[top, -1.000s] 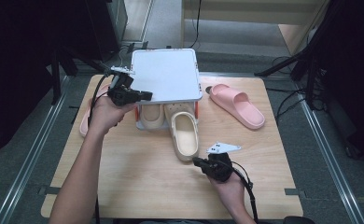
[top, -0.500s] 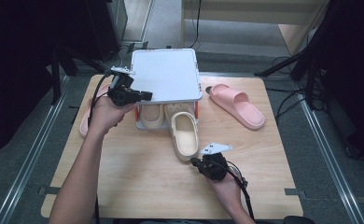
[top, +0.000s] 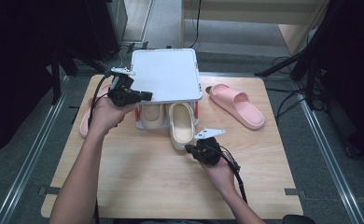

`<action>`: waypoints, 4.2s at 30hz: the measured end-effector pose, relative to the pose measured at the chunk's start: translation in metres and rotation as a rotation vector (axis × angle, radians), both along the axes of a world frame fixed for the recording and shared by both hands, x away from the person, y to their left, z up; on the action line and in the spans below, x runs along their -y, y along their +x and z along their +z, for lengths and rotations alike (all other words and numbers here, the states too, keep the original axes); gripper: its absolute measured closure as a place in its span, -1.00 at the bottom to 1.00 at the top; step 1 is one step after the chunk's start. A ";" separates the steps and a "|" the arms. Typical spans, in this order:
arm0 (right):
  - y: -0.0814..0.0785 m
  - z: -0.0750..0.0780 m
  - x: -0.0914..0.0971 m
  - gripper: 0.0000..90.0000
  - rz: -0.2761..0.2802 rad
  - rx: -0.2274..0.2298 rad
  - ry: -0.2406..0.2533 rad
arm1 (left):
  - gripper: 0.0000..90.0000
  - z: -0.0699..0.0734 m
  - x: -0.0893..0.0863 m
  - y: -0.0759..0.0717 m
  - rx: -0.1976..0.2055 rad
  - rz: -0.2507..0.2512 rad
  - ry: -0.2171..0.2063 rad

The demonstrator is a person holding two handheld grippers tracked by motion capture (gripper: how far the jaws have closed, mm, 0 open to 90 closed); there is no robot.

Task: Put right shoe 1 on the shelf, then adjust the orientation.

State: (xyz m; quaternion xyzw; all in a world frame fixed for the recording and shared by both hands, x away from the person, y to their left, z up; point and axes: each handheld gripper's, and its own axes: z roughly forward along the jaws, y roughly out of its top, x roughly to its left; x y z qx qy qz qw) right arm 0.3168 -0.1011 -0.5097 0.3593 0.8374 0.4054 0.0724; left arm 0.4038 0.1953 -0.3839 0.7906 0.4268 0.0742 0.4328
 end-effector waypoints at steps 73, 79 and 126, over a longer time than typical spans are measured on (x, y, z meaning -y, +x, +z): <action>0.000 0.037 0.040 0.04 0.086 0.023 0.102 | -0.17 0.016 -0.039 -0.039 0.042 0.033 -0.008; 0.005 0.038 0.048 0.03 0.069 0.018 0.108 | -0.17 0.013 -0.053 -0.046 0.032 0.070 -0.007; 0.014 0.030 0.052 0.02 0.040 0.011 0.086 | 0.92 -0.095 -0.149 -0.011 -0.046 0.387 0.093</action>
